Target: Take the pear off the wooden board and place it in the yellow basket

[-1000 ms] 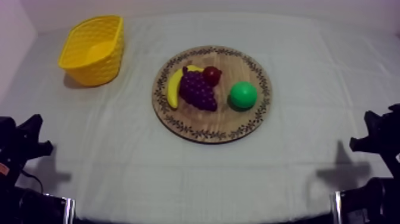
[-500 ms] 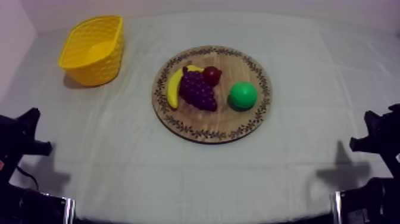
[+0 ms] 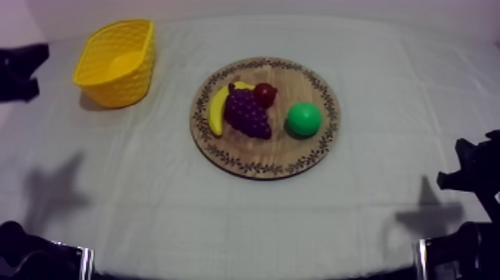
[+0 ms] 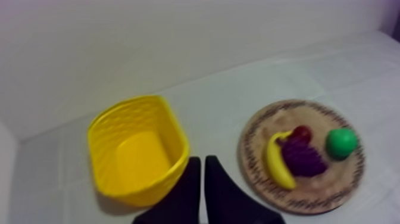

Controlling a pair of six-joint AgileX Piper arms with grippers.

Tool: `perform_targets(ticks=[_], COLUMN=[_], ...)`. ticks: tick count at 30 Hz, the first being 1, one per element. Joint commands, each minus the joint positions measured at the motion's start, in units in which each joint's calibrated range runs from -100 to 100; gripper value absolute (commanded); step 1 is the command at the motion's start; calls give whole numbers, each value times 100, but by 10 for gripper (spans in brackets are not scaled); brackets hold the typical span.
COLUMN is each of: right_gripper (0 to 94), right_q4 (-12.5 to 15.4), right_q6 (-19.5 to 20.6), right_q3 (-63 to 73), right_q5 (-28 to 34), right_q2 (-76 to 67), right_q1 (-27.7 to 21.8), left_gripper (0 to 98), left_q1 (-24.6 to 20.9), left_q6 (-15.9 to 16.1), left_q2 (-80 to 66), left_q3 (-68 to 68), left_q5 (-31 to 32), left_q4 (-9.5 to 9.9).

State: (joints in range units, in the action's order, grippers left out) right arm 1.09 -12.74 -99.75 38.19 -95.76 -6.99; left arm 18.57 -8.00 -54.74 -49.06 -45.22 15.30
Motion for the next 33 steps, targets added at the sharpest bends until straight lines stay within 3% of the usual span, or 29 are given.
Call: perform_targets(ticks=[1, 10, 19, 29, 33], right_gripper=[3, 3, 3, 3, 3], right_q4=[0, 0, 0, 0, 0], right_q6=[1, -2, 1, -2, 0], right_q3=[-3, -3, -3, -3, -3], right_q5=[-4, -4, -4, -4, -4], right_q2=[1, 1, 1, 1, 1], right_q1=[2, 2, 2, 2, 2], left_gripper=[1, 1, 1, 1, 5], left_q1=[740, 1446, 1977, 2162, 2155], left_q6=[-522, -660, -789, -940, -989], left_q2=[1047, 2542, 3930, 5279, 5607], left_q3=[1711, 2990, 3588, 3847, 3914], left_q5=[-303, -401, -47, -2, -221], left_q4=[212, 12, -163, -715, -802])
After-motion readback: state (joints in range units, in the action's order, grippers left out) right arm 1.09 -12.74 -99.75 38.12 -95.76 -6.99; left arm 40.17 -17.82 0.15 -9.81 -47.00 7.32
